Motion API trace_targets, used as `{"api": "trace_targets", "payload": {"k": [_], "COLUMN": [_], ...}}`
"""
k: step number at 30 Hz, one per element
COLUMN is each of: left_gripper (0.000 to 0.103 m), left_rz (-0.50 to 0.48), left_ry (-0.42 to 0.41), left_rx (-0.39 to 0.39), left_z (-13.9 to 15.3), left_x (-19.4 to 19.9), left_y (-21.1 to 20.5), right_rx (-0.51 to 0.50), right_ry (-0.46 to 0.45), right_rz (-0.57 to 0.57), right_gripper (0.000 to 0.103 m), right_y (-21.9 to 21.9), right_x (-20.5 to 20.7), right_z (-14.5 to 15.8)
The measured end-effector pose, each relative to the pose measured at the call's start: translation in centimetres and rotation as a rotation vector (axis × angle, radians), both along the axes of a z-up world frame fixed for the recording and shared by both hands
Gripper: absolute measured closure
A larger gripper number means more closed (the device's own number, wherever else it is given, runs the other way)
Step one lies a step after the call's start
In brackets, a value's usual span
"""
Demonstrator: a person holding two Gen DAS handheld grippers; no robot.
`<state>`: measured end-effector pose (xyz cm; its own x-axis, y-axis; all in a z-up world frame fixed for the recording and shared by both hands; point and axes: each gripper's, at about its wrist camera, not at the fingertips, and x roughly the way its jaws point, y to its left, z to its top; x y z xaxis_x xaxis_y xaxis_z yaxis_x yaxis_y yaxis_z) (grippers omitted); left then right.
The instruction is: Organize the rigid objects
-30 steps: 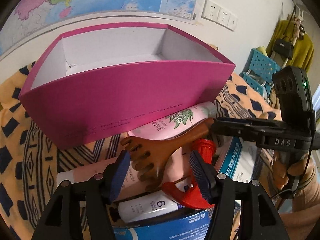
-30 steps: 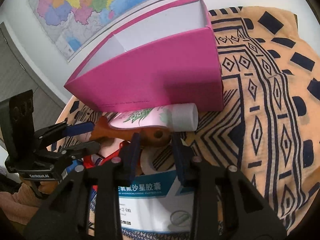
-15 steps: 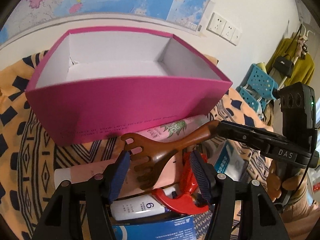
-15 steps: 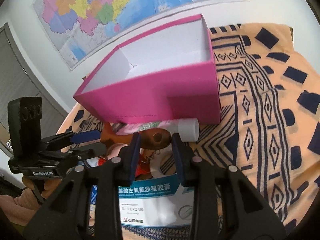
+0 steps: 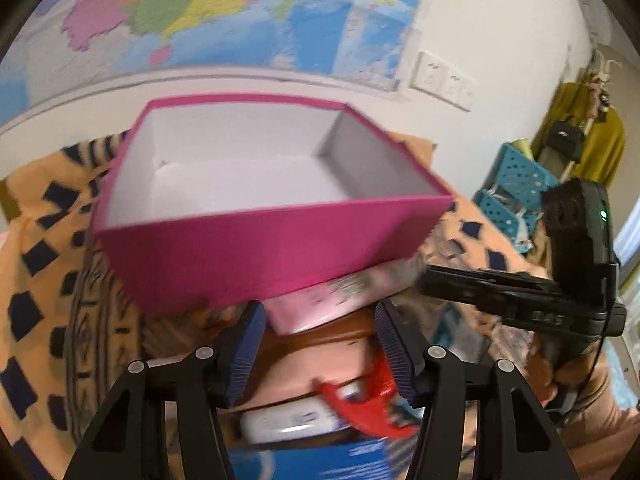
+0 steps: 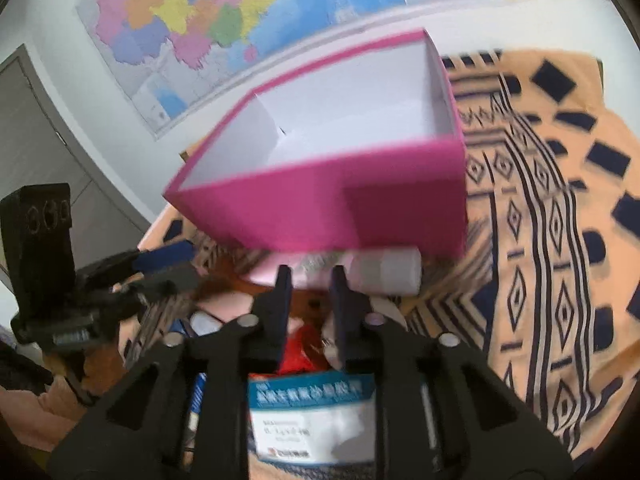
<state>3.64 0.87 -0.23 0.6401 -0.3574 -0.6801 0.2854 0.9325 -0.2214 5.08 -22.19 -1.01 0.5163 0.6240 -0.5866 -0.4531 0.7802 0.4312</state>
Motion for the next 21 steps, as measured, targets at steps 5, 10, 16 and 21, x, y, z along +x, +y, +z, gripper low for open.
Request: {"api": "trace_targets", "payload": {"k": [5,10,16,21], "left_gripper": [0.044,0.037,0.025,0.015], "left_rz": [0.044,0.036,-0.043,-0.132], "left_ry": [0.057,0.091,0.094,0.102], "left_rx": [0.043,0.039,0.032,0.066], "left_z": [-1.9,-2.8,-2.9,-3.2], "left_x": [0.7,0.5,0.4,1.2], "left_y": [2.5,3.0,2.2,0.5], "right_rx": [0.021,0.020,-0.033,-0.078], "right_ry": [0.082,0.084,0.072,0.059], "right_rz": [0.040,0.066,0.076,0.116], "right_gripper": [0.061,0.057,0.051,0.050], "right_y": [0.6,1.8,2.7,3.9], "right_x": [0.5,1.2,1.4,0.8], "right_z": [-2.1,-2.9,-2.9,-2.9]}}
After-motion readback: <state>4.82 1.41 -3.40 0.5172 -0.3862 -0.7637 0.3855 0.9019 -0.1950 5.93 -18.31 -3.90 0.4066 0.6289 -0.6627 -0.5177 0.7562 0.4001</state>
